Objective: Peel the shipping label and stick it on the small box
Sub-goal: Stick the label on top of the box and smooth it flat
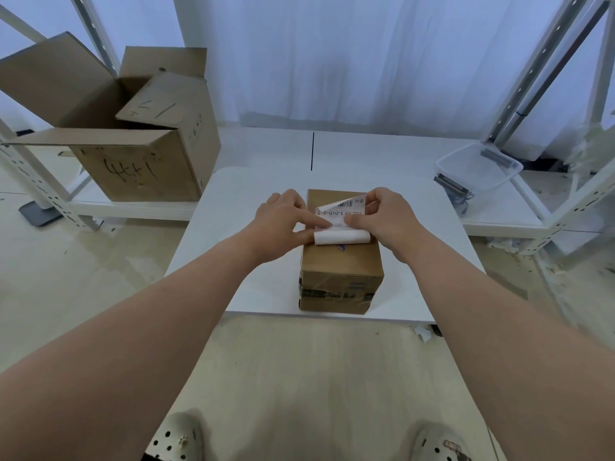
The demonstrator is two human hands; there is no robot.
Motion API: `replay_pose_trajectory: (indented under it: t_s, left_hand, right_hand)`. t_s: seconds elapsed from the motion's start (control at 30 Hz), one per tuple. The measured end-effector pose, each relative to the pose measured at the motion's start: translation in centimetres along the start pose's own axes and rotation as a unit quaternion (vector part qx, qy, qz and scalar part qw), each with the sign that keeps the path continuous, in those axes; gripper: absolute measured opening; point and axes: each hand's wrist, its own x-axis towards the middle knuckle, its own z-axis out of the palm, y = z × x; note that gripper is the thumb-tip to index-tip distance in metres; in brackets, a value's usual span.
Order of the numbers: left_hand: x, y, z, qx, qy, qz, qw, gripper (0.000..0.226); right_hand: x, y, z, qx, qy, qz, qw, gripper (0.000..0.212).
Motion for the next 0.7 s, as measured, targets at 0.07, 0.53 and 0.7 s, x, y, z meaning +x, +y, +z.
replay_pose_trajectory:
  t_s: [0.07, 0.53, 0.7]
  left_hand:
    - [-0.1, -0.4, -0.1, -0.011, 0.011, -0.01, 1.0, 0.027]
    - [0.2, 0.5, 0.2, 0.029, -0.061, -0.006, 0.998, 0.035]
    - [0.0, -0.7, -0.5, 0.051, -0.024, -0.031, 0.998, 0.034]
  right_hand:
    - [0.1, 0.0, 0.1, -0.015, -0.003, -0.009, 1.0, 0.035]
    - [0.2, 0.6, -0.2, -0.013, -0.033, 0.011, 0.999, 0.055]
    - [-0.2, 1.1, -1.3, -0.029, 0.006, 0.024, 0.999, 0.045]
